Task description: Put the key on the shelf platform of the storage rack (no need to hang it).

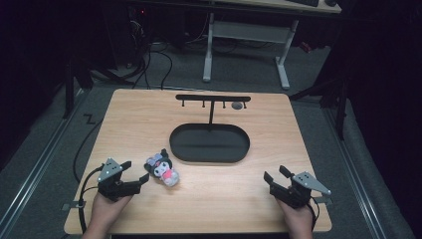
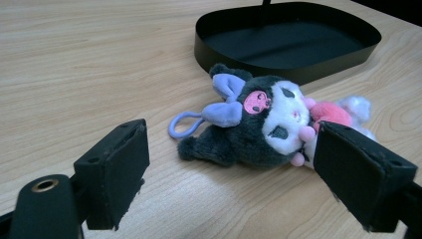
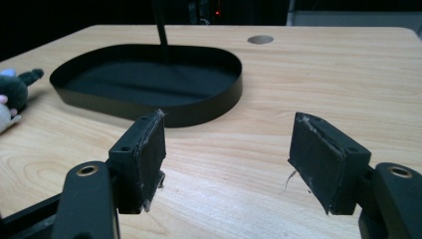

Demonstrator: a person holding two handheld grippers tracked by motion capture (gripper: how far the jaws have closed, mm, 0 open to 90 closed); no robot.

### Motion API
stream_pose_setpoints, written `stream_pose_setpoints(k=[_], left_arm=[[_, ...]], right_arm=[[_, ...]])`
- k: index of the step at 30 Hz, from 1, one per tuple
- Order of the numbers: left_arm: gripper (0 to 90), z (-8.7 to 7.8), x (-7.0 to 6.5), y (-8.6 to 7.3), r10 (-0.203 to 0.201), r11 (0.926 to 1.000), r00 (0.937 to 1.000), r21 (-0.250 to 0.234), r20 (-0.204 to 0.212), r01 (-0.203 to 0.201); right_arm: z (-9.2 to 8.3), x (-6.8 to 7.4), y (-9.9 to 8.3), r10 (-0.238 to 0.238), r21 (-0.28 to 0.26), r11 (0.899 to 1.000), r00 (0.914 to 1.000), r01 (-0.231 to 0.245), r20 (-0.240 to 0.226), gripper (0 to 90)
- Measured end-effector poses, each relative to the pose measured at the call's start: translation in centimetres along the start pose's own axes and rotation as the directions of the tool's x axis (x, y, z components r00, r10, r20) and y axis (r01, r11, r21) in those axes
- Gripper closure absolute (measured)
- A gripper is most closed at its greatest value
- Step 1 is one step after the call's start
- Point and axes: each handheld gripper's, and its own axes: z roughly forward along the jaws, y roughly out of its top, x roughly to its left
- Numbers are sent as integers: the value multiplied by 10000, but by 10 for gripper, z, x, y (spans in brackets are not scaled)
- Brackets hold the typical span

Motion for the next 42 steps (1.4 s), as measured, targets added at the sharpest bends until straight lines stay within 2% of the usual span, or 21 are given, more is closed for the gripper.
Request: stream_pose_setpoints(k=[3, 21, 31, 42], left_arm=[[152, -2, 0, 0, 21, 10000, 10000, -45, -6, -21], [151, -9, 1, -4, -73, 10000, 9999, -45, -117, 72], [152, -5, -1, -3, 6, 10000, 10000, 23, -47, -6], [153, 1, -7, 1, 74, 10000, 9999, 7, 94, -74]], right_arm=[[5, 4, -2, -294, 79, 9995, 9996, 294, -59, 304], [14, 10, 0, -618, 186, 9979, 9979, 621, -185, 305], [13, 9, -1, -594, 243, 9979, 9981, 598, -174, 305], [5, 5, -2, -525, 179, 9985, 9986, 525, 20, 306]])
